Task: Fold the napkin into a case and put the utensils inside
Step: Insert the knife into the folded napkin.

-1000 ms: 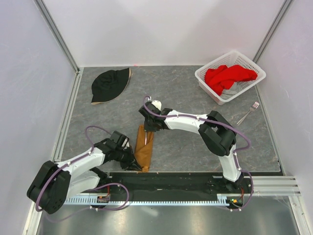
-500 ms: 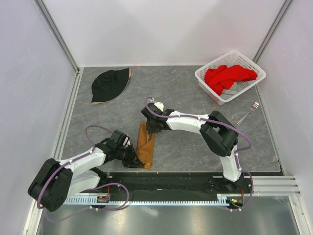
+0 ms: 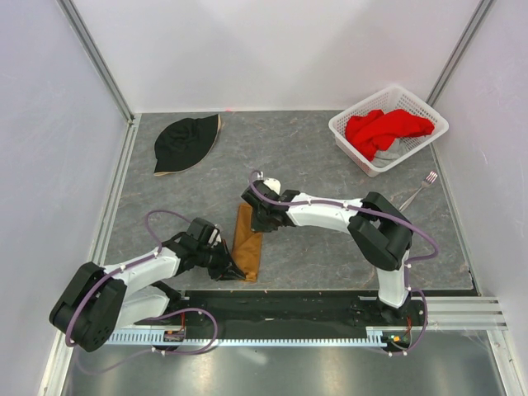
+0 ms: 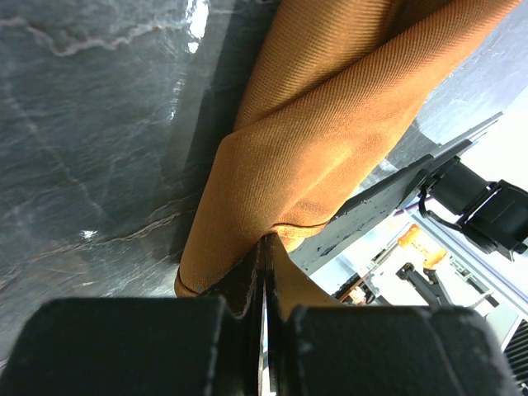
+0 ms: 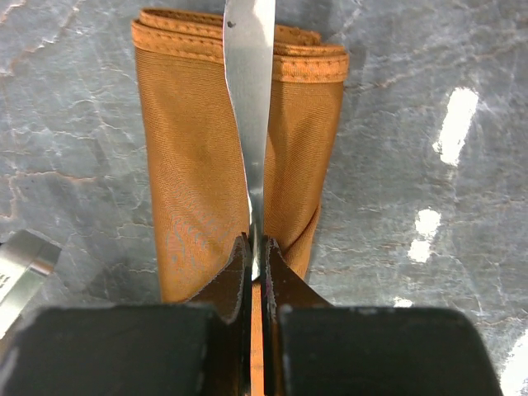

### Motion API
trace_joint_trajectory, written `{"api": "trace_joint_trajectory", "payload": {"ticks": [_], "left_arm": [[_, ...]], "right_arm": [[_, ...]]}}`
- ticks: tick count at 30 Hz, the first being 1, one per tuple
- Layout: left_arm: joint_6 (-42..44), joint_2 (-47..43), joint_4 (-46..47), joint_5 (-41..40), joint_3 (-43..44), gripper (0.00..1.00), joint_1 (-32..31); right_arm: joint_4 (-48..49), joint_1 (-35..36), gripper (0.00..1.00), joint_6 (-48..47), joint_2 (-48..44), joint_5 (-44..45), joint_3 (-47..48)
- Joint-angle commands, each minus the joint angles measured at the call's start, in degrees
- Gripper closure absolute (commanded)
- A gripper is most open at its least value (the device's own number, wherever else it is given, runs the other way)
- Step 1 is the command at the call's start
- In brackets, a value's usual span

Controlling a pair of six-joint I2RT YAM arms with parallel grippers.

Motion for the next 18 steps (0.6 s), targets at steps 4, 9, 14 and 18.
{"api": "trace_joint_trajectory", "payload": {"ticks": [4, 9, 14, 18], "left_arm": [[-0.4, 1.1, -0.3, -7.2, -1.3, 0.98, 0.1], [-0.4, 1.4, -0.2, -7.2, -1.2, 0.98, 0.1], [-0.3, 1.0, -0.2, -6.9, -1.6, 0.98, 0.1], [-0.3, 0.6, -0.2, -6.8, -1.8, 0.98, 0.1]], "right_arm": [[2.2, 0.7, 1.0, 2.6, -2.3, -2.4, -2.9], [2.7, 0.3, 0.85, -0.1, -2.0, -2.4, -1.5], [1.0, -1.8, 0.62, -3.3, -3.0, -1.7, 1.4], [0.1, -3.8, 0.52, -6.4, -2.1, -1.9, 3.5]]}}
